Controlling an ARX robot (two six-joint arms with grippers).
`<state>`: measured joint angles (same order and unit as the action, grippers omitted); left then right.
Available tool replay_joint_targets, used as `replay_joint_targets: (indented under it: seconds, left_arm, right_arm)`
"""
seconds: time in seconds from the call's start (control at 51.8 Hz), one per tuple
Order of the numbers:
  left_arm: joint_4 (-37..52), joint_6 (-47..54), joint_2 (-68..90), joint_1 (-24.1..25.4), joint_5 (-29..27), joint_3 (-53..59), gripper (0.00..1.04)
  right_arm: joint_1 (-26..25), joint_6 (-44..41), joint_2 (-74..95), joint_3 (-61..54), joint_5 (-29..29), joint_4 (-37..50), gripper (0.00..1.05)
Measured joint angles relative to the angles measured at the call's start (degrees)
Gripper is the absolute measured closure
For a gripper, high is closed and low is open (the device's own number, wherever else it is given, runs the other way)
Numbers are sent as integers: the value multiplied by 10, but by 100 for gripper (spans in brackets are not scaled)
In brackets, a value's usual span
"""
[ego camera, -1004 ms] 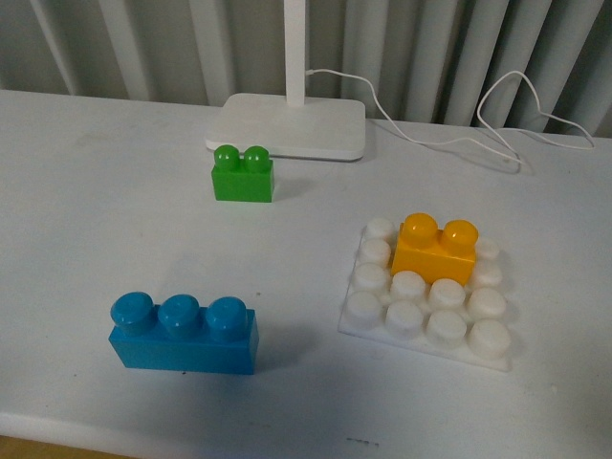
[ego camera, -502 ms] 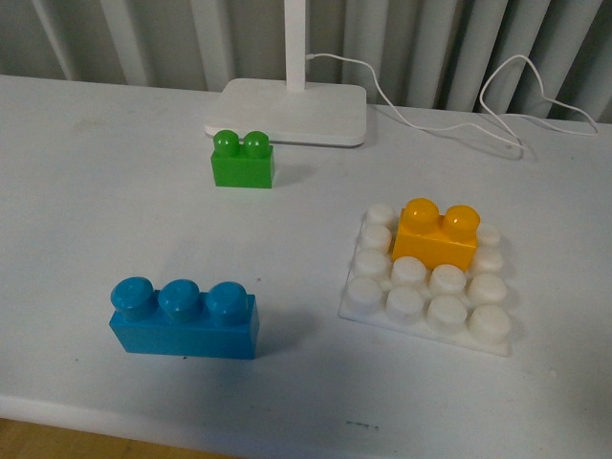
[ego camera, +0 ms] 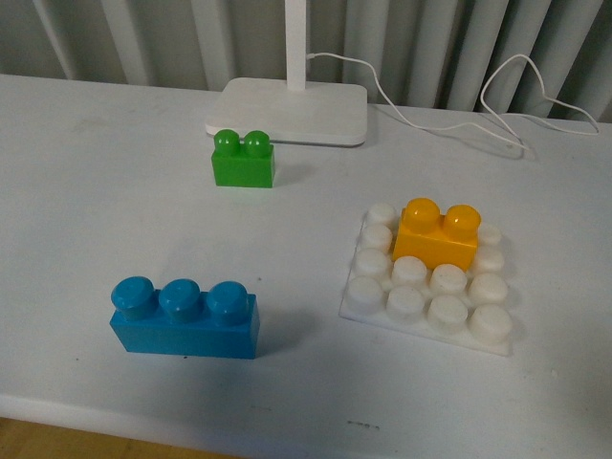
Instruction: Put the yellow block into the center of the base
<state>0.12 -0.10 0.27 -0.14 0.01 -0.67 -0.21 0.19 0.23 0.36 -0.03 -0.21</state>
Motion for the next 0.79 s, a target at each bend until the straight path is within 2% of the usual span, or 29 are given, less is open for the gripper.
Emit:
replay_joint_targets:
  seconds: [0.502, 0.792]
  left_arm:
    - [0, 0, 0, 0, 0, 0, 5]
    - [0, 0, 0, 0, 0, 0, 6]
  right_arm:
    - [0, 0, 0, 0, 0, 0, 9]
    - [0, 0, 0, 0, 0, 0, 9]
